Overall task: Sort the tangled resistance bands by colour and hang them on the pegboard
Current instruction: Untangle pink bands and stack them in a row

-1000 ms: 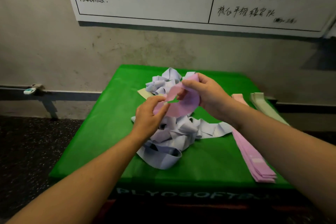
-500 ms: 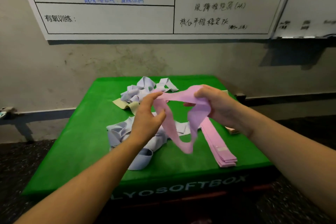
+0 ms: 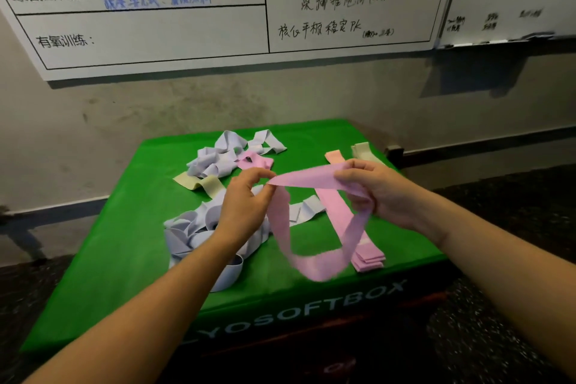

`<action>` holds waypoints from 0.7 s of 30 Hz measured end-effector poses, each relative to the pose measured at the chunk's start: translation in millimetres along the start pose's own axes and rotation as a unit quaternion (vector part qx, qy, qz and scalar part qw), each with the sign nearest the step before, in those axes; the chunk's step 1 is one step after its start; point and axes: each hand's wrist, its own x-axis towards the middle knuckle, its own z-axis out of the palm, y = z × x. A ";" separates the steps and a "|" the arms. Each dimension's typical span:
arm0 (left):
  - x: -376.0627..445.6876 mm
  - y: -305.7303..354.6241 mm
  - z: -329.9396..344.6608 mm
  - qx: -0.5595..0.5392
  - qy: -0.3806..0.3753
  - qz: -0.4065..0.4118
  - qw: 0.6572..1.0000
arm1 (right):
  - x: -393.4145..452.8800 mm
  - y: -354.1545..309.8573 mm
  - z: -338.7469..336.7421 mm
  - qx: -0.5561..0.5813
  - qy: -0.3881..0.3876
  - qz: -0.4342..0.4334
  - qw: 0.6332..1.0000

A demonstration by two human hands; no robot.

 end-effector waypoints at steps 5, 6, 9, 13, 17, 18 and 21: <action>-9.4 14.5 2.9 -0.201 -0.073 -0.160 0.964 | -2.4 10.1 -3.0 -0.037 0.020 0.038 0.998; -10.6 13.7 3.6 -0.216 -0.088 -0.176 0.956 | -2.2 11.5 -3.7 -0.043 0.032 0.047 0.997; -12.3 10.0 7.4 -0.234 -0.113 -0.216 0.941 | 0.1 16.3 -10.4 -0.017 0.050 0.070 0.996; -14.2 2.8 1.3 -0.204 -0.164 -0.236 0.936 | -1.8 19.9 -21.6 0.032 0.068 0.059 0.995; -16.0 -1.3 -8.2 -0.188 -0.182 -0.210 0.942 | -6.7 22.5 -26.3 0.054 0.078 0.062 0.994; -14.9 -2.7 -8.4 -0.161 -0.165 -0.202 0.952 | -6.7 24.1 -26.9 0.053 0.084 0.067 0.993; -11.3 -7.5 -8.9 -0.093 -0.090 -0.197 0.972 | -3.2 29.8 -28.9 0.044 0.106 0.087 0.990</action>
